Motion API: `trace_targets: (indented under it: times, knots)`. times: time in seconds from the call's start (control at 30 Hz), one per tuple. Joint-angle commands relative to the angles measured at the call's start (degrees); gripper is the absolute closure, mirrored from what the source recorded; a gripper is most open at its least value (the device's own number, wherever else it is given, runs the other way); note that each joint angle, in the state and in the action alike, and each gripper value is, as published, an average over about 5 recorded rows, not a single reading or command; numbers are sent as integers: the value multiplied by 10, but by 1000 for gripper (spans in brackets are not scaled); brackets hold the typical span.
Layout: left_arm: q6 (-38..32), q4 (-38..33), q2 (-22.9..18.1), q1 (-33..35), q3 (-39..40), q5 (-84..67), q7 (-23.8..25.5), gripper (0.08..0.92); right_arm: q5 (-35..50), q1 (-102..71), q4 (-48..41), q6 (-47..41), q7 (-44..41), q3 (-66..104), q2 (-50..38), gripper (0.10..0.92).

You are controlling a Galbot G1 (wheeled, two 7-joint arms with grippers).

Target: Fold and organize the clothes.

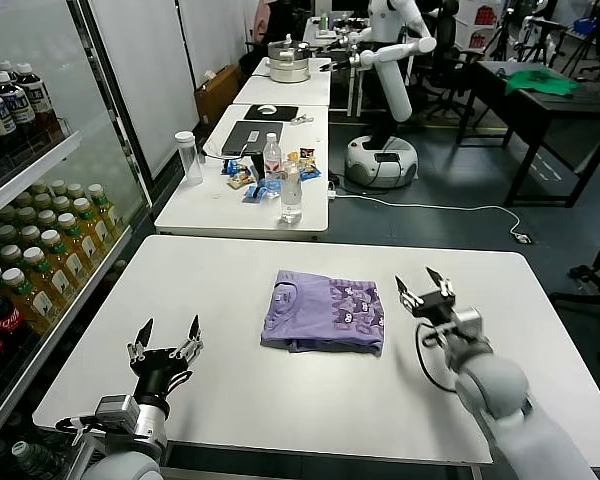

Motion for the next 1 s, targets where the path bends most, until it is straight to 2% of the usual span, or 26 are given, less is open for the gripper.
trace_targets:
  times: [0.03, 0.2, 1.0]
  knots:
    - [-4, -6, 9, 3, 5, -1, 26, 177, -40, -315, 210, 53, -19, 179, 63, 257]
    - [-6, -6, 16, 0, 9, -5, 35, 177, -60, -334, 215, 71, -16, 176, 89, 205]
    - [-8, -9, 45, 2, 17, -13, 58, 177, -135, -302, 219, 65, 25, 158, 138, 203]
